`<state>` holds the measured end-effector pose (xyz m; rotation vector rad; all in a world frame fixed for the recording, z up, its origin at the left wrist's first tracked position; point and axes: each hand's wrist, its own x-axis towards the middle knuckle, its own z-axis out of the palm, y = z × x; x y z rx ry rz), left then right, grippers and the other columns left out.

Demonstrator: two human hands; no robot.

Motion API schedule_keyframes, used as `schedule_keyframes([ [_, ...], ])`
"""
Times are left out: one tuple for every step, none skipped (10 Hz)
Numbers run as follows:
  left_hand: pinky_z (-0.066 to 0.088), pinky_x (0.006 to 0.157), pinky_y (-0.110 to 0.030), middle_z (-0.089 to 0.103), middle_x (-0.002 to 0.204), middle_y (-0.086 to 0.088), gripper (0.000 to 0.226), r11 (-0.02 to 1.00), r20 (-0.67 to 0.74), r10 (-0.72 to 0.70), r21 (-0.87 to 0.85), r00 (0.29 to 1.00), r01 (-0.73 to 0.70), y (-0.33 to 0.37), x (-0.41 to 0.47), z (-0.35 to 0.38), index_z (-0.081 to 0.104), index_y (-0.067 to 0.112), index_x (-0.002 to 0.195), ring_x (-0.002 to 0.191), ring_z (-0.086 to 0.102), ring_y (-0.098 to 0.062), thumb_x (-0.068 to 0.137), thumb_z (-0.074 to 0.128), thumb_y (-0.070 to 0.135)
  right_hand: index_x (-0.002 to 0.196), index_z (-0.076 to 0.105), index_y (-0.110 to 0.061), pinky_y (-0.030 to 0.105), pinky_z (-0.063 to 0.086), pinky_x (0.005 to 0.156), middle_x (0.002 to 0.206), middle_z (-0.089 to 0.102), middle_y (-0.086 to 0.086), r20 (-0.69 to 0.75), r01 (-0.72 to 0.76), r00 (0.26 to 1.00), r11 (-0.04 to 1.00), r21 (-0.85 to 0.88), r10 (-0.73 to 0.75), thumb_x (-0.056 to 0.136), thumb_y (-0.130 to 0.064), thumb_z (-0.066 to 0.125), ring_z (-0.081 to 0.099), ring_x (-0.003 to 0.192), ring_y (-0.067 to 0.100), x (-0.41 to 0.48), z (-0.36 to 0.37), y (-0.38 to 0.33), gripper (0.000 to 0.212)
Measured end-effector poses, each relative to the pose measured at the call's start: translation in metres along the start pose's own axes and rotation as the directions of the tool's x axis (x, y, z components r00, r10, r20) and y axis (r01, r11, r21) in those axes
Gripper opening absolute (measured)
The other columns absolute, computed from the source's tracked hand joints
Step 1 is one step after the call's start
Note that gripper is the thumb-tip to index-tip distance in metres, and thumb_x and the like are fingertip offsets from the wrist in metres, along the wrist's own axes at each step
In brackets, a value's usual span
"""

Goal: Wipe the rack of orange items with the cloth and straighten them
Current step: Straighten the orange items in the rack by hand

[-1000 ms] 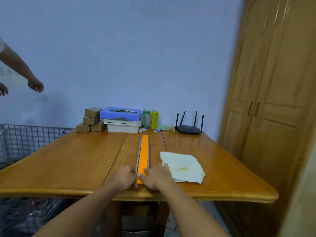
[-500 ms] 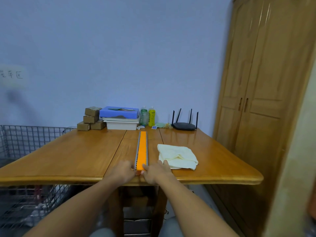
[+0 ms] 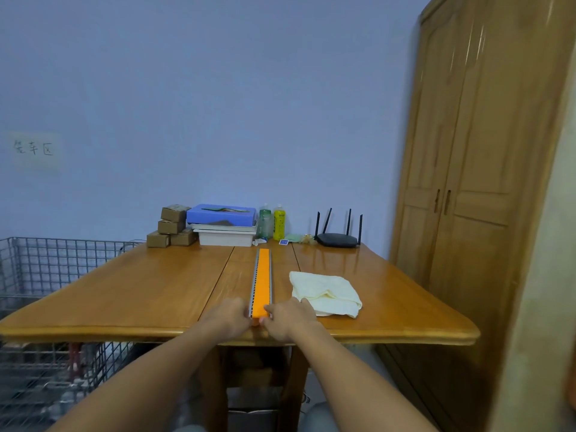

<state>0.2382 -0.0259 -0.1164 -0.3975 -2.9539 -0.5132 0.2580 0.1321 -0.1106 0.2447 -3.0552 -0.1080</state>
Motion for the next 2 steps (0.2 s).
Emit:
schedule_keyframes([
  [0.052,0.072,-0.027,0.066,0.099,0.002,0.013,0.999,-0.009,-0.040,0.031,0.999,0.040,-0.003,0.010,-0.004,0.068,0.021,0.103,0.092,0.062,-0.014,0.096,0.062,0.030,0.125,0.065,-0.020,0.045,0.043,0.095,0.125,0.065,0.008,-0.085,-0.015,0.996,0.998,0.062,0.020,0.100,-0.052,0.038,0.057,0.115,0.030,0.010,-0.007,0.006,0.048],
  [0.058,0.081,-0.033,0.070,0.101,0.000,0.013,0.998,-0.012,-0.050,0.049,0.999,0.051,-0.007,0.028,-0.009,0.070,0.020,0.100,0.093,0.064,-0.016,0.095,0.061,0.028,0.117,0.068,-0.015,0.041,0.048,0.089,0.118,0.066,0.008,-0.128,-0.038,0.991,0.994,0.102,0.050,0.101,-0.049,0.042,0.059,0.107,0.028,0.019,-0.017,0.014,0.045],
])
